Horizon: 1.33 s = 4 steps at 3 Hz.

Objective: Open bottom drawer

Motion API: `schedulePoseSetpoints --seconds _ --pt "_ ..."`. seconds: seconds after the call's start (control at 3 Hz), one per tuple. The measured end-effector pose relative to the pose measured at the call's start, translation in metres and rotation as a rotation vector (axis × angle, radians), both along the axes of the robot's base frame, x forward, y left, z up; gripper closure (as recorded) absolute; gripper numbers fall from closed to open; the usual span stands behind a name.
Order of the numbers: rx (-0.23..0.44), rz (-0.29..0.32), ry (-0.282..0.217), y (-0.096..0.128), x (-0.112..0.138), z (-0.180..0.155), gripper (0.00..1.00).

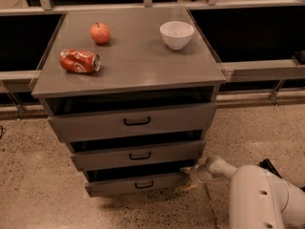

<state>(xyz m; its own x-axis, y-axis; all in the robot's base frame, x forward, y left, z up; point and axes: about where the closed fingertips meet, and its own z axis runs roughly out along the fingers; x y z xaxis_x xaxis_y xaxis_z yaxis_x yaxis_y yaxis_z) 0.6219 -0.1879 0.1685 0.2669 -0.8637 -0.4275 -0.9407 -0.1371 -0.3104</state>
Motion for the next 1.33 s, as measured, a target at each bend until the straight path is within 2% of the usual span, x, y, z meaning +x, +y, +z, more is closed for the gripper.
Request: schedulePoseSetpoints --seconds 0.33,0.67,1.0,1.33 --pt "0.000 0.000 0.000 0.000 0.000 0.007 0.52" --pt "0.039 0.003 0.030 0.008 -0.019 0.003 0.37" --pt "0.039 0.003 0.030 0.008 -0.018 0.005 0.13" --pt "0.039 0.003 0.030 0.008 -0.018 0.005 0.00"
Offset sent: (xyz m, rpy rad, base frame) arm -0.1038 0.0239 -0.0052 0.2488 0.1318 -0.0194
